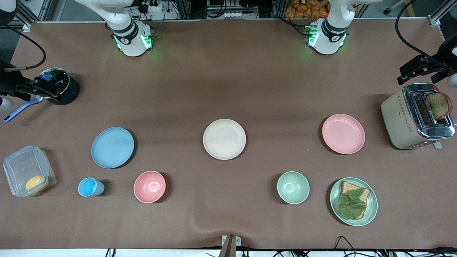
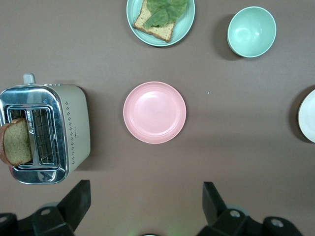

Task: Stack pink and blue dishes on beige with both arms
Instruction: 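Reach the left gripper to the pink plate while the right gripper reaches the blue plate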

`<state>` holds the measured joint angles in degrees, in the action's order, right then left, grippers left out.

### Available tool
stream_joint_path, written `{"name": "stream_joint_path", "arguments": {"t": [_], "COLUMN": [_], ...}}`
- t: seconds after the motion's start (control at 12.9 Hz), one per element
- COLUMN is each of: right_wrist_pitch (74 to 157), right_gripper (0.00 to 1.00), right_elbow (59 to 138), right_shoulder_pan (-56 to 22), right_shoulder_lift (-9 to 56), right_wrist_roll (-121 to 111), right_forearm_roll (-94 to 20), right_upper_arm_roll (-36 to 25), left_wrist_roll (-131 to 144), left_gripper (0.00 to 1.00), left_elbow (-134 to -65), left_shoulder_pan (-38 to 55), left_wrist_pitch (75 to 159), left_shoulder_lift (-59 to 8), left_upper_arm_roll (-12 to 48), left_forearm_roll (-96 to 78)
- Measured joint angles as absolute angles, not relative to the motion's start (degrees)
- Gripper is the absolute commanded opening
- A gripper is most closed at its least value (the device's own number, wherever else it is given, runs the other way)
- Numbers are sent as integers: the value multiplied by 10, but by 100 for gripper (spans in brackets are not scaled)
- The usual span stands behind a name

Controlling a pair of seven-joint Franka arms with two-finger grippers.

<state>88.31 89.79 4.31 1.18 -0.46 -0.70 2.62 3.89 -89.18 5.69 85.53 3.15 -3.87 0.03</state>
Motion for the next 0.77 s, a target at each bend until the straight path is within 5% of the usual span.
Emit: {"name": "stream_joint_path", "arguments": {"t": [0.54,0.77], "right_wrist_pitch": [883,887], "right_gripper": [100,100], "right_elbow": [899,916], "right_shoulder_pan": [43,46], "right_shoulder_lift": [14,24], "right_wrist_roll": [-5,-5], "right_forearm_roll": [-7,-7], "right_upper_arm_roll": [26,26], "left_wrist_roll": [50,78], "left_gripper": [100,100], "left_elbow": [-920,-1015], "left_shoulder_pan": [55,40], "left_wrist_pitch": [865,982], "left_shoulder_lift": [-9,-42], "left_upper_arm_roll": [-39,-39], "left_forearm_roll": [42,46]}}
